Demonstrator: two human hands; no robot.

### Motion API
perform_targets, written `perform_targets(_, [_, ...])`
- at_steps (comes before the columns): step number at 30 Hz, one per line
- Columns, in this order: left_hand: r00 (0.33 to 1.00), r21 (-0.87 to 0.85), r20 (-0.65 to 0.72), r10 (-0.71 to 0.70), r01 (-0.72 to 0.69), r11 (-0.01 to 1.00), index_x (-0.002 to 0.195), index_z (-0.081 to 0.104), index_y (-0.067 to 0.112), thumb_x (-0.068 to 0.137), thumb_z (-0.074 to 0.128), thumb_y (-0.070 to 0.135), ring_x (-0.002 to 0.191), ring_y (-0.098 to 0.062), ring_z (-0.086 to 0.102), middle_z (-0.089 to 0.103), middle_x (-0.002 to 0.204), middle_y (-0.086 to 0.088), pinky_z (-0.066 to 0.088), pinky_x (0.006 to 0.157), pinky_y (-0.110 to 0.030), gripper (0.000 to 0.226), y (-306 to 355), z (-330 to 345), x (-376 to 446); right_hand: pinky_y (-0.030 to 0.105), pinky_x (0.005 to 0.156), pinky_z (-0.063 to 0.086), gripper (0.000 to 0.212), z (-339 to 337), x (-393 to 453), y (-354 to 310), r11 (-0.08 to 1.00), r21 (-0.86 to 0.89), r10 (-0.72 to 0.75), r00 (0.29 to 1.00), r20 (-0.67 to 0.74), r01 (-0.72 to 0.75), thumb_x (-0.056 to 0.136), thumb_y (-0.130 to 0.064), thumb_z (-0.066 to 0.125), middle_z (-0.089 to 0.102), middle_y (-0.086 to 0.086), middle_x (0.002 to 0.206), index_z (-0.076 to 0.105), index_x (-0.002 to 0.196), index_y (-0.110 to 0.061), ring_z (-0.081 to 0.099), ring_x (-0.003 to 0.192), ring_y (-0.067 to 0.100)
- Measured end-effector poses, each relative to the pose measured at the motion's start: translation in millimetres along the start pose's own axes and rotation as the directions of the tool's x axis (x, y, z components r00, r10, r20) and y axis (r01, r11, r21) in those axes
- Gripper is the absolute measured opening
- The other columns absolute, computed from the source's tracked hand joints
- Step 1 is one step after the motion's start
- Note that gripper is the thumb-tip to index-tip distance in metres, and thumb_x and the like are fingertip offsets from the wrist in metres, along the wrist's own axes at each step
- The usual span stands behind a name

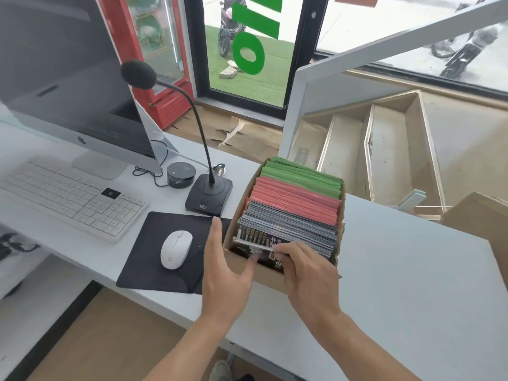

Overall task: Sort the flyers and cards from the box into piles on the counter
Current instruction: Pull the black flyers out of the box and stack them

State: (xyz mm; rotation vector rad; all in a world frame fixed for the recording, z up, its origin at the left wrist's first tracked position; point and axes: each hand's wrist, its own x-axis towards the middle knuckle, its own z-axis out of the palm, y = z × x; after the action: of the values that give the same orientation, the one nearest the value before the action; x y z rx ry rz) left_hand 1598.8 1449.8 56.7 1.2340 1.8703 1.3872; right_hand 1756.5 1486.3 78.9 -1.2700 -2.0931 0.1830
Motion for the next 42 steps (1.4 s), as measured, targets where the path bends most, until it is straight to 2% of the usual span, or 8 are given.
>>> perform_targets(5, [1.0, -0.226, 0.013, -0.019, 0.022, 0.974, 0.153, 0.012, 0.052, 0.086, 0.076, 0.038, 0.146, 0.004, 0.025, 0.028, 0.157, 0.031, 0.023, 0.12, -0.03, 0.094, 44.6, 5.5, 0.6, 0.021, 0.061, 0.054, 0.029, -71.5, 8.8, -3.6, 0.674, 0.663, 0.506, 0.858, -0.093, -0.326, 0.094, -0.006, 0.066, 0.072, -0.008, 0.086, 0.065, 0.09, -0.035, 0.07, 0.076, 0.01])
perform_targets(10, [0.88, -0.496, 0.474, -0.034, 0.299, 0.815, 0.139, 0.051, 0.019, 0.088, 0.072, 0.025, 0.106, -0.022, 0.071, 0.075, 0.112, -0.004, 0.056, 0.086, -0.032, 0.056, 96.7, 50.6, -8.0, 0.031, 0.066, 0.059, 0.012, -120.5, -9.2, 31.1, 0.5, 0.805, 0.621, 0.78, -0.076, -0.32, 0.097, -0.007, 0.059, 0.073, -0.001, 0.09, 0.058, 0.097, -0.019, 0.07, 0.08, 0.014])
perform_targets(13, [0.817, -0.452, 0.57, -0.086, 0.399, 0.798, 0.109, 0.072, 0.019, 0.093, 0.067, 0.026, 0.097, -0.03, 0.073, 0.077, 0.103, -0.009, 0.059, 0.083, -0.044, 0.018, 107.5, 91.9, -31.4, 0.037, 0.072, 0.06, 0.011, -136.1, -31.2, 59.8, 0.417, 0.825, 0.643, 0.766, 0.03, -0.382, 0.098, -0.007, 0.056, 0.072, 0.003, 0.096, 0.053, 0.102, -0.017, 0.071, 0.088, 0.022])
perform_targets(16, [0.825, -0.377, 0.561, -0.062, 0.322, 0.869, 0.107, 0.074, 0.038, 0.092, 0.068, 0.038, 0.104, -0.026, 0.072, 0.077, 0.106, 0.0, 0.053, 0.097, -0.054, 0.016, 102.9, 131.4, -53.9, 0.053, 0.086, 0.057, 0.025, -146.8, -54.4, 93.6, 0.465, 0.767, 0.62, 0.781, 0.075, -0.443, 0.097, -0.008, 0.06, 0.071, 0.001, 0.107, 0.058, 0.109, -0.03, 0.069, 0.102, 0.028])
perform_targets(21, [0.814, -0.345, 0.581, -0.004, 0.251, 0.905, 0.103, 0.075, 0.042, 0.099, 0.064, 0.02, 0.106, -0.014, 0.07, 0.077, 0.106, 0.006, 0.053, 0.093, -0.032, 0.025, 100.7, 171.8, -82.1, 0.052, 0.096, 0.052, 0.041, -160.1, -88.0, 139.0, 0.485, 0.737, 0.623, 0.777, 0.086, -0.471, 0.097, -0.001, 0.059, 0.07, 0.0, 0.118, 0.061, 0.117, -0.037, 0.066, 0.112, 0.023])
perform_targets(26, [0.807, -0.274, 0.589, -0.04, 0.246, 0.93, 0.118, 0.065, 0.023, 0.091, 0.067, 0.032, 0.114, -0.018, 0.066, 0.074, 0.113, 0.003, 0.047, 0.103, -0.045, 0.029, 84.4, 190.1, -105.0, 0.054, 0.106, 0.044, 0.027, -149.5, -126.3, 171.9, 0.465, 0.684, 0.601, 0.768, 0.222, -0.562, 0.099, -0.001, 0.056, 0.07, 0.004, 0.122, 0.058, 0.125, -0.01, 0.063, 0.12, 0.022])
perform_targets(35, [0.848, -0.245, 0.526, -0.069, 0.228, 0.942, 0.124, 0.06, 0.025, 0.095, 0.06, 0.029, 0.116, -0.011, 0.064, 0.072, 0.117, 0.008, 0.045, 0.099, -0.03, 0.03, 82.5, 199.1, -116.9, 0.049, 0.108, 0.042, 0.028, -137.3, -132.2, 189.6, 0.457, 0.649, 0.58, 0.757, 0.301, -0.608, 0.102, -0.008, 0.055, 0.068, -0.003, 0.125, 0.057, 0.126, -0.021, 0.059, 0.123, 0.017])
perform_targets(42, [0.809, -0.156, 0.57, -0.142, 0.277, 0.948, 0.114, 0.058, 0.037, 0.103, 0.055, 0.016, 0.101, 0.011, 0.06, 0.07, 0.107, 0.024, 0.04, 0.077, -0.003, 0.024, 74.9, 205.0, -110.3, 0.05, 0.105, 0.046, 0.036, -120.7, -136.6, 196.6, 0.414, 0.614, 0.624, 0.7, 0.346, -0.672, 0.103, -0.005, 0.05, 0.065, -0.002, 0.129, 0.052, 0.133, -0.025, 0.061, 0.121, 0.017])
